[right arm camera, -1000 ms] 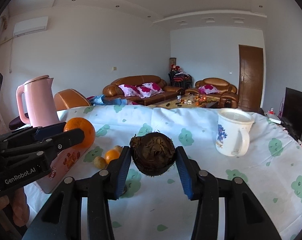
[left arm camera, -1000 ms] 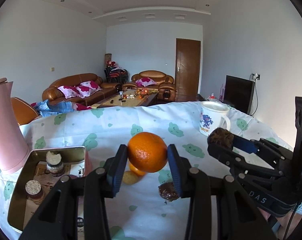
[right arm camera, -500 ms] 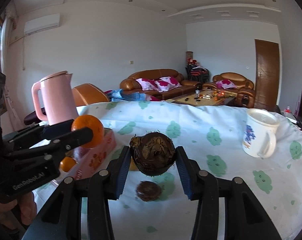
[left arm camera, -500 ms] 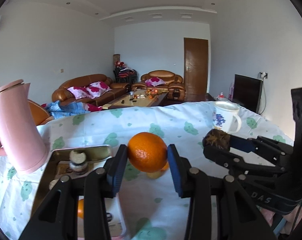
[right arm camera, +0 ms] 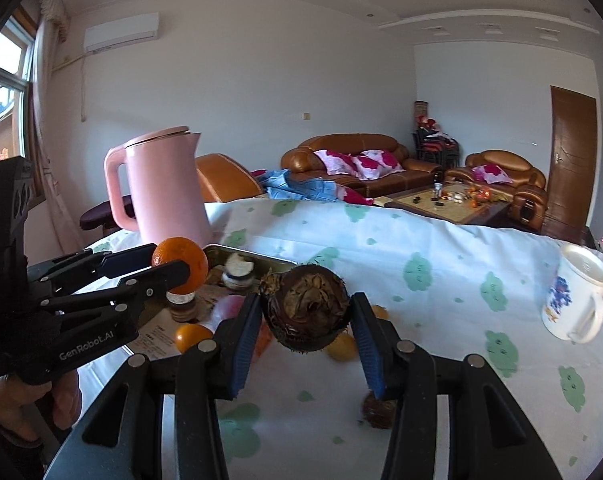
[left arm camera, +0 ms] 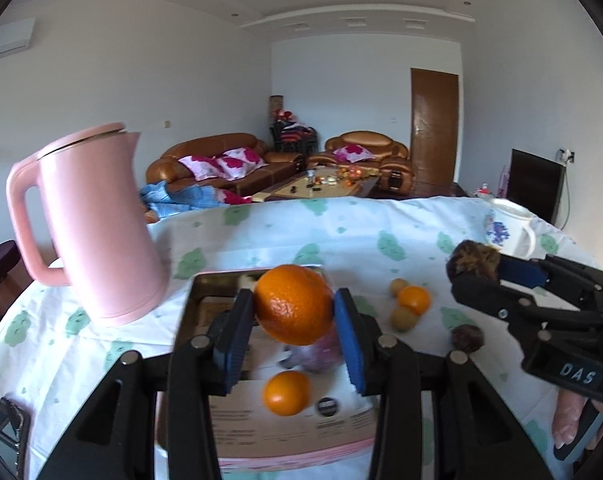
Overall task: Organize fruits
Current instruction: 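Lower the orange and taro ball into the tin box and open both grippers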
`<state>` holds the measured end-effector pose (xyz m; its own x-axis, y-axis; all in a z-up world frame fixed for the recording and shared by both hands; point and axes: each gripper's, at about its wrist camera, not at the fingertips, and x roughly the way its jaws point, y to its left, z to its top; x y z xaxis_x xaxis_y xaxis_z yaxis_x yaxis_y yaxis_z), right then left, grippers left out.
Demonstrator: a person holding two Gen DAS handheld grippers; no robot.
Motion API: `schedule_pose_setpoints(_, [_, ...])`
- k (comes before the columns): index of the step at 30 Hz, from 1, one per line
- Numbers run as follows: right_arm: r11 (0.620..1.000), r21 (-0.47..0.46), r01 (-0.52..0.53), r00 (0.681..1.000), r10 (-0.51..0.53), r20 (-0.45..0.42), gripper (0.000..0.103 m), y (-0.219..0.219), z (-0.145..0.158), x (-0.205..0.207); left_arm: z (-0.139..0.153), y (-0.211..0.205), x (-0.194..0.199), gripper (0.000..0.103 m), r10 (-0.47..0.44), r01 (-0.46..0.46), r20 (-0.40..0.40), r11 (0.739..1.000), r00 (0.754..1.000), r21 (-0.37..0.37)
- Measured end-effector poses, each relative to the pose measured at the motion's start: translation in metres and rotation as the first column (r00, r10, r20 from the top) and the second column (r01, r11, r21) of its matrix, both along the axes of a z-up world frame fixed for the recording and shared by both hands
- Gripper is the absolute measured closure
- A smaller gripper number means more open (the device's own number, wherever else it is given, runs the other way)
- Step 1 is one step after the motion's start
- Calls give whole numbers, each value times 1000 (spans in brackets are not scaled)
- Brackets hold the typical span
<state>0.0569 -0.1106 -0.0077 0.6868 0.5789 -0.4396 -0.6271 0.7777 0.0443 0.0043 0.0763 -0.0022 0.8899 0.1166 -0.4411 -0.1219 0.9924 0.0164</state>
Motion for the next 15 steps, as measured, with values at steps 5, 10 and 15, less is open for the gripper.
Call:
schedule_pose_setpoints(5, [999, -16, -36, 999, 36, 3, 56, 19, 1, -2, -4, 26, -9, 61, 46, -46, -18, 999, 999, -9])
schedule_pose_setpoints(10, [997, -24, -77, 997, 77, 1, 56, 39, 0, -6, -12, 39, -11, 61, 70, -71, -38, 997, 997, -13])
schedule_pose_setpoints(15, [992, -46, -118, 993, 117, -14, 56, 58, -8, -10, -19, 46, -14, 61, 77, -78, -53, 997, 996, -18])
